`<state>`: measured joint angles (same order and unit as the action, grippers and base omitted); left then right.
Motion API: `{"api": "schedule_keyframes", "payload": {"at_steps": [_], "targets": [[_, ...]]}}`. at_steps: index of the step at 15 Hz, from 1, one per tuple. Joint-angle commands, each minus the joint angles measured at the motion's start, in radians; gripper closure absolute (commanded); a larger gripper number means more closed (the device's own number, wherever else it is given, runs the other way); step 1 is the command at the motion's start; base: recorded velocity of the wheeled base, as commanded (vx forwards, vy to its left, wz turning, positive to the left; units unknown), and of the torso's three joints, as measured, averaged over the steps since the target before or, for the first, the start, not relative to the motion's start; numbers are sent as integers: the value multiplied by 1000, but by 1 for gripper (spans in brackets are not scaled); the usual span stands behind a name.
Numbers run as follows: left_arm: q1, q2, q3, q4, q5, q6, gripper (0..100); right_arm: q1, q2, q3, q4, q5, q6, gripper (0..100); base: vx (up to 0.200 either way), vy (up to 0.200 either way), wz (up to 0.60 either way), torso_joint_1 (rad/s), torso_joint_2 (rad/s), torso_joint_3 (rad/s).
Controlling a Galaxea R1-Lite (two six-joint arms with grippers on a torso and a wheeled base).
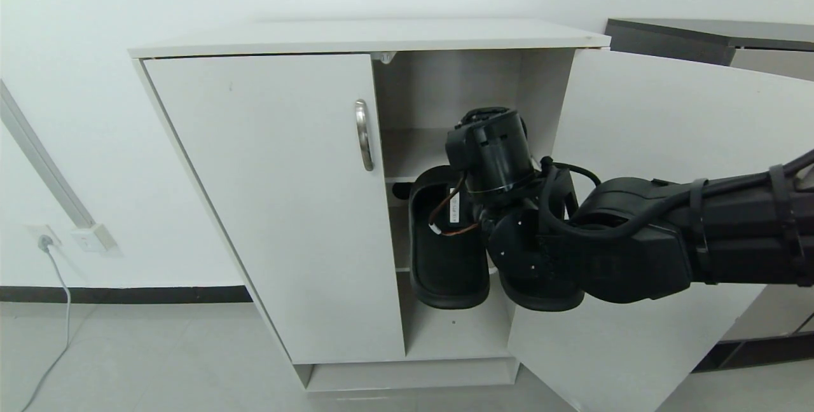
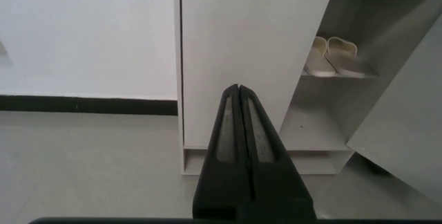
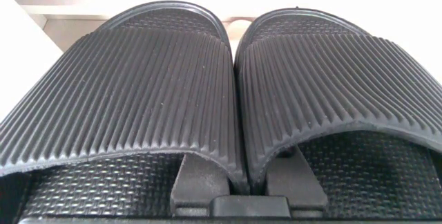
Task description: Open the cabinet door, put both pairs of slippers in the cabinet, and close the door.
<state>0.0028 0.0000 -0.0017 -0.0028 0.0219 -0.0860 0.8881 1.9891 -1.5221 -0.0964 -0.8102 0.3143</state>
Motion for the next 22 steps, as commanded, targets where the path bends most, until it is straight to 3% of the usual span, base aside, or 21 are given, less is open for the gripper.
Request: {"api": "schedule_keyframes", "payload": {"at_steps": [1,12,22], "targets": [[0,0,0,0,1,-1,100,0,3,0,0,0,0,100,200,0,0,7,2,7],[0,0,0,0,1,0,100,0,20,-1,0,0,-12,100,200,0,0,2,2,4],[0,0,0,0,3,-1,100,-49,83,-43,-6,9,-14,100,0,0,0,0,0,0]]}}
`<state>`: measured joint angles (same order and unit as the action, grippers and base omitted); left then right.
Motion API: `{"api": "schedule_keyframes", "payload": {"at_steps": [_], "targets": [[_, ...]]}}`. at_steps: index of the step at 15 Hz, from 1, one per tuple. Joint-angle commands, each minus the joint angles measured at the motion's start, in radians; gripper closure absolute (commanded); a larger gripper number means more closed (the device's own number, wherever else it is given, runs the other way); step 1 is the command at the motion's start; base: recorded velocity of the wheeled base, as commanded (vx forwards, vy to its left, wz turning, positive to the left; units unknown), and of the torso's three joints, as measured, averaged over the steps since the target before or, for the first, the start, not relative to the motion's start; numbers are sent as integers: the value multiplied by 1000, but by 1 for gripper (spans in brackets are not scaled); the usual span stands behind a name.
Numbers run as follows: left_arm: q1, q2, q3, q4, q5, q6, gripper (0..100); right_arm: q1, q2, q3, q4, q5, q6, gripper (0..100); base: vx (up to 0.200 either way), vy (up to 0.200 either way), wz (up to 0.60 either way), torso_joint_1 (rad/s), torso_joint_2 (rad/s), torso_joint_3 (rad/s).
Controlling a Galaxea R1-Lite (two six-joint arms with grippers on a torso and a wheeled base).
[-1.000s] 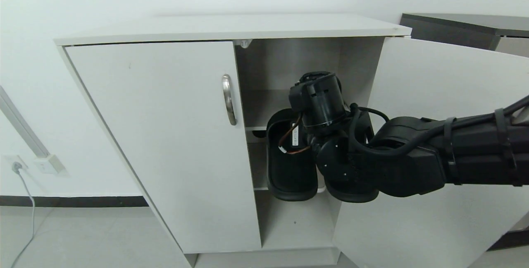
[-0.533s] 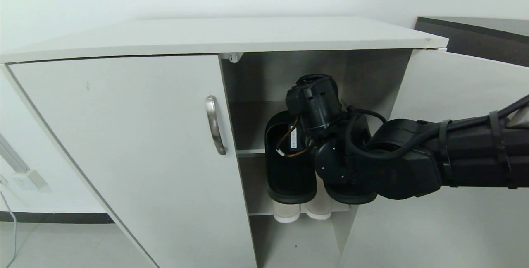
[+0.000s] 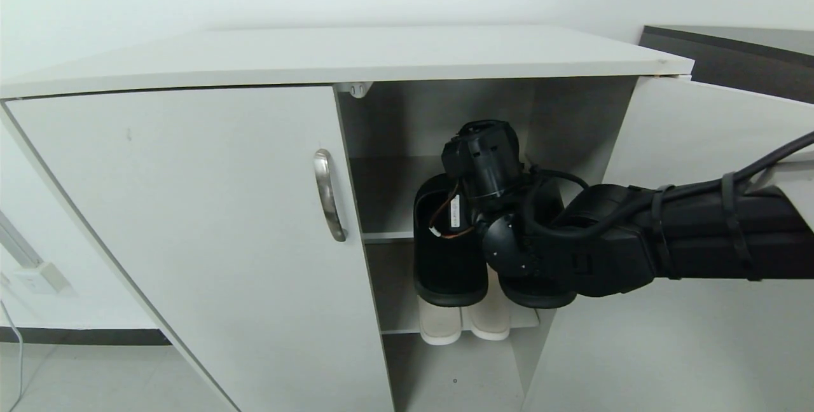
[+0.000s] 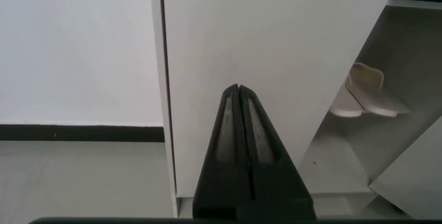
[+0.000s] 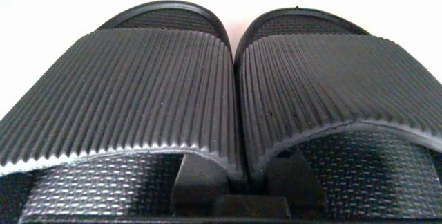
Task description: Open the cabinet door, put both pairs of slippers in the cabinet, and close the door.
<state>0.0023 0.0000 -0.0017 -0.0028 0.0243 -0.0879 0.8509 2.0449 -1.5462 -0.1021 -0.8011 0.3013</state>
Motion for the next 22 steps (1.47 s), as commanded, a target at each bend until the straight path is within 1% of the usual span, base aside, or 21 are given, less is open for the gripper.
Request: {"api": "schedule_keyframes", "payload": {"at_steps": [1,6,9,12,15,22], "targets": [[1,0,0,0,0,-1,100,-18,47,-46,1,2,-2,100,0,0,0,0,0,0],[1,0,0,0,14,-3,100,-59,159,-232,5,20,-47,100,0,0,0,0,0,0],[1,0,0,0,16,-3,100,-76,199,-299,10,48,-64,100,0,0,0,0,0,0],[1,0,0,0,16,-3,100,-81,213,-353,12,49,-97,100,0,0,0,0,0,0],[1,0,0,0,16,-3,100,-82,213,-376,13,63,-117,100,0,0,0,0,0,0],[1,0,0,0,16,-3,100,-84,221,-367,27,72,-117,100,0,0,0,0,0,0]]}}
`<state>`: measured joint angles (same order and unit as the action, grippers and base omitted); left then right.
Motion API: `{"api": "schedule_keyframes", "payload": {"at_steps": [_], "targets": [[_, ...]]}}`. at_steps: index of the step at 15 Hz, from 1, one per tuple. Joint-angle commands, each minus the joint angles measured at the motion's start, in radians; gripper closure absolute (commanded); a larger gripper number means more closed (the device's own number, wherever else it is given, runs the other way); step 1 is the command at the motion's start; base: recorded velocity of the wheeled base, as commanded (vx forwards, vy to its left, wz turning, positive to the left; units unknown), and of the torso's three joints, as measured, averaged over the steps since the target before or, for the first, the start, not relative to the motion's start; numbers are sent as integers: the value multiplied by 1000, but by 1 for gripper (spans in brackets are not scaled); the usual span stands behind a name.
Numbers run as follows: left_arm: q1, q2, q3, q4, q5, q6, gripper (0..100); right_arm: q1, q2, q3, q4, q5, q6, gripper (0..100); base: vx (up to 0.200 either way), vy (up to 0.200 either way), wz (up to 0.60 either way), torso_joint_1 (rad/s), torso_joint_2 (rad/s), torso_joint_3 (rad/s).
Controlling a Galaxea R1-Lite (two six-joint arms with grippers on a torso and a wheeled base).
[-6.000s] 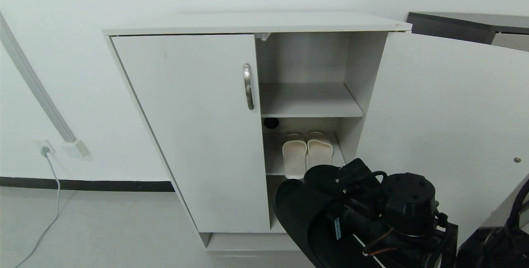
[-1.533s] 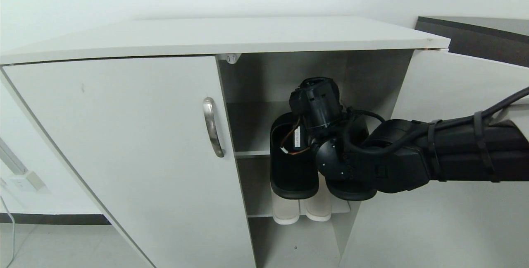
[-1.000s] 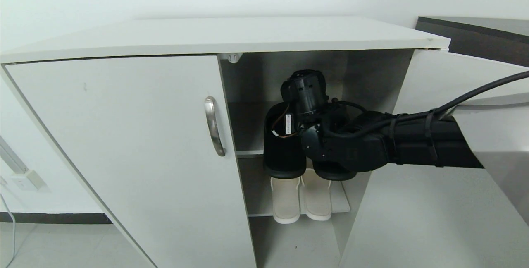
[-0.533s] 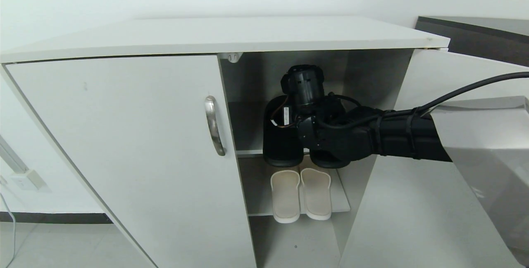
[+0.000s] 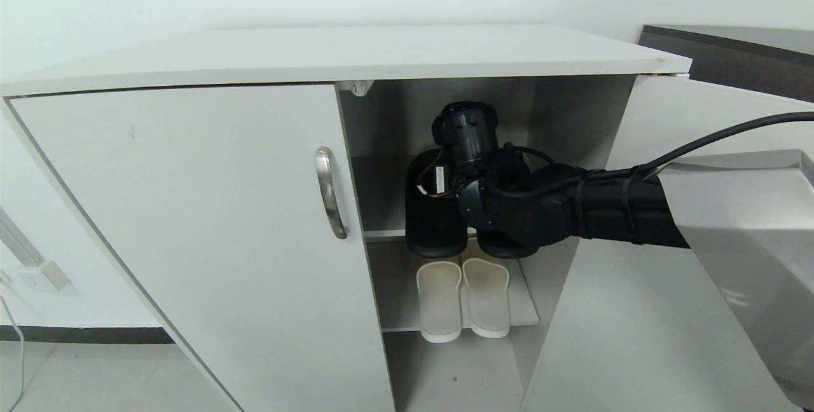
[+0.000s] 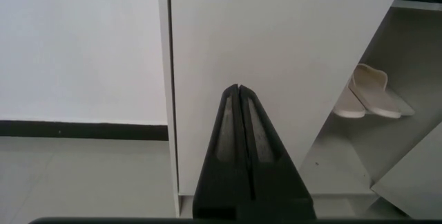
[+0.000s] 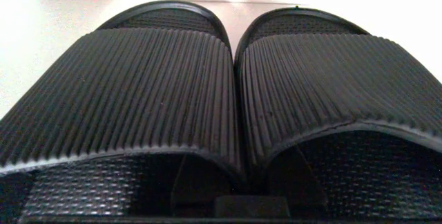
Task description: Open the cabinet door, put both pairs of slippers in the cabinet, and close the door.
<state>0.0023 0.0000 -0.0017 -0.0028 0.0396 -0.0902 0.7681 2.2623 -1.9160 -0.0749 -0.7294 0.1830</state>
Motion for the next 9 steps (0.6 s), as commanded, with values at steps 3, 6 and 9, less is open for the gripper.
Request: {"api": "schedule_keyframes", "payload": {"at_steps": [3,6,9], "targets": [[1,0,0,0,2,-2,100,-4,6,3,-2,1,1,100,0,0,0,0,0,0],[1,0,0,0,2,-2,100,-6,6,9,1,1,1,0,0,0,0,0,0,0],[1,0,0,0,2,-5,100,0,-18,60,0,-1,1,0,0,0,0,0,0,0]]}}
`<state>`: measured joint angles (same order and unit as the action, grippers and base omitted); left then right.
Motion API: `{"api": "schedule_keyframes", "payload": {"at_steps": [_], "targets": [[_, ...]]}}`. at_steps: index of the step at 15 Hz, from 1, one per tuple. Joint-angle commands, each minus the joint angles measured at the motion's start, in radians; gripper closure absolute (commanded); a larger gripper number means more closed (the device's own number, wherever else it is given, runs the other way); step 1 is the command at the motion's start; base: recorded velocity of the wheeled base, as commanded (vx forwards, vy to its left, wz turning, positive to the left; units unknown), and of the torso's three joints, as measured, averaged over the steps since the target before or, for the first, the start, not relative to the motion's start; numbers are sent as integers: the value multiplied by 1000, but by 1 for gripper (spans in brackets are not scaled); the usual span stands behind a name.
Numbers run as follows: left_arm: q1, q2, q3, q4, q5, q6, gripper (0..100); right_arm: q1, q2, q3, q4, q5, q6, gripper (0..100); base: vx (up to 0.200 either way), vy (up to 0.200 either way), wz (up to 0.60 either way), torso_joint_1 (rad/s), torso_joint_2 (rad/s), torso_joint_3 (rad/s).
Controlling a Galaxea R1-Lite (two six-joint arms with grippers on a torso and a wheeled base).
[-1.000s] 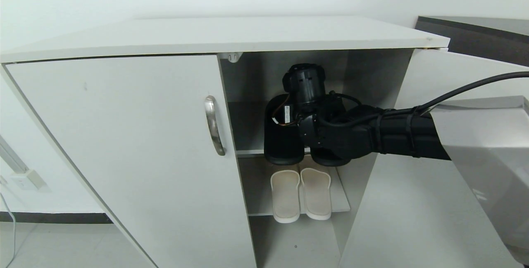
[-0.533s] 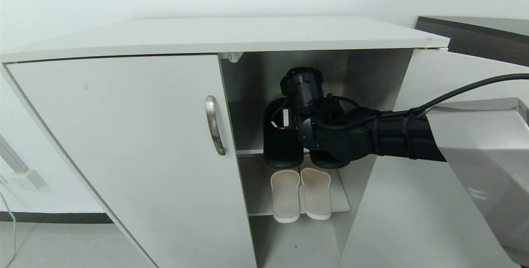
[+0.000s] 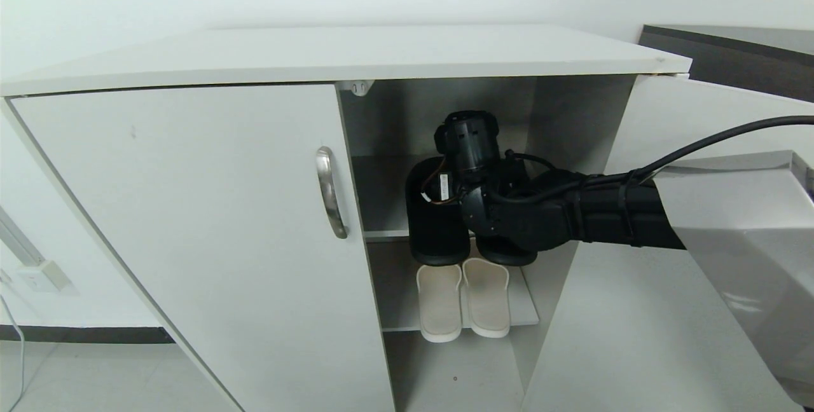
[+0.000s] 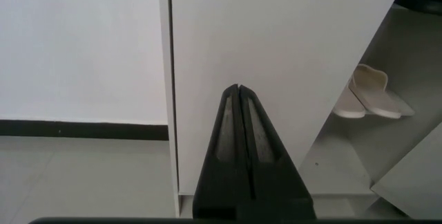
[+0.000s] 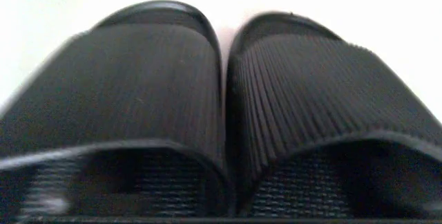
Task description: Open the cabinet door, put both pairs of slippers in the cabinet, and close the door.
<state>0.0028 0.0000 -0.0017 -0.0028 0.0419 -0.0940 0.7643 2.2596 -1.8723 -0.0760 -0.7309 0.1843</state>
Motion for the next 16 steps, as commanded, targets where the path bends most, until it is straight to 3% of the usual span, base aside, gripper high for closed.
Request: {"api": "schedule_keyframes", "payload": {"at_steps": [1,11,16], "targets": [[0,0,0,0,4,-1,100,6,-31,38,-1,1,0,0,0,0,0,0,0,0],[0,0,0,0,9,-1,100,70,-187,217,-11,-12,11,0,0,0,0,0,0,0],[0,0,0,0,9,-1,100,155,-325,420,-85,-10,9,0,0,0,0,0,0,0]]}}
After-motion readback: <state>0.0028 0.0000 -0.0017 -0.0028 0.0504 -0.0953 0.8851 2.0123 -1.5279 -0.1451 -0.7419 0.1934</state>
